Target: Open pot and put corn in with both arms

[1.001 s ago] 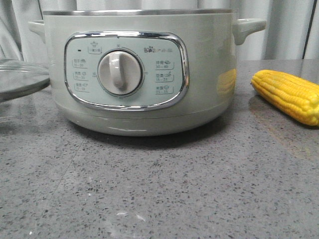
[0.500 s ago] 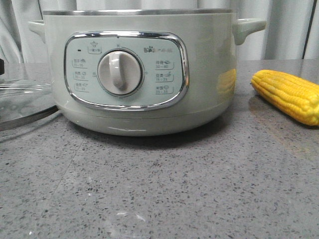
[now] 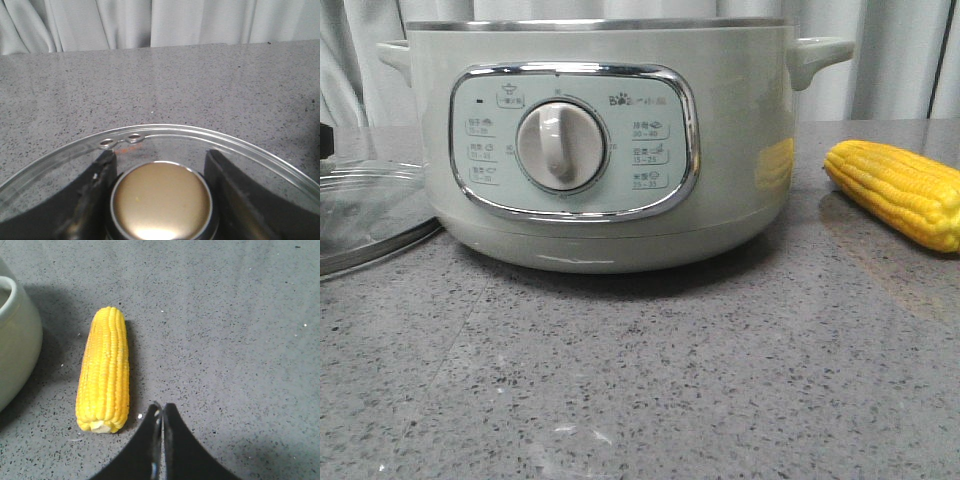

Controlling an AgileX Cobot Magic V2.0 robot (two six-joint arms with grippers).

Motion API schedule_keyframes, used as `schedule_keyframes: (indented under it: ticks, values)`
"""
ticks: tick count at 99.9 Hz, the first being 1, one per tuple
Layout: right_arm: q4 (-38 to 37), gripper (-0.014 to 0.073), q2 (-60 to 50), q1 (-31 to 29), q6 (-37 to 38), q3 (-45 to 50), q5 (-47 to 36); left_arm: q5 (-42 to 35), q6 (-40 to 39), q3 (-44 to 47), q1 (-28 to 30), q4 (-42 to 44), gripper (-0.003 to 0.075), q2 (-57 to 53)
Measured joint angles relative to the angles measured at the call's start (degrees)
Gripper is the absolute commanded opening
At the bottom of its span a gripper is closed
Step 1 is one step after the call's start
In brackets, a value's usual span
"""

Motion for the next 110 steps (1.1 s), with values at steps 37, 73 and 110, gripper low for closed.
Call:
schedule_keyframes:
  ticks: [37, 73, 110]
  values:
    - [0.0, -0.0063, 0.0, 0.0, 0.0, 0.0, 0.1, -1.6, -0.1, -0.3, 0.0, 0.1, 0.048, -1.0]
    - [1.1, 0.0283, 10.7, 0.1, -1.3, -5.0, 7.5, -1.4, -0.1, -0.3, 0.0, 1.5, 0.048, -12.8]
    - [2.9, 0.0384, 32.4, 7.5, -1.7, -21.2, 14.6, 2.7, -0.1, -0.3, 0.0, 3.7, 0.048, -32.7]
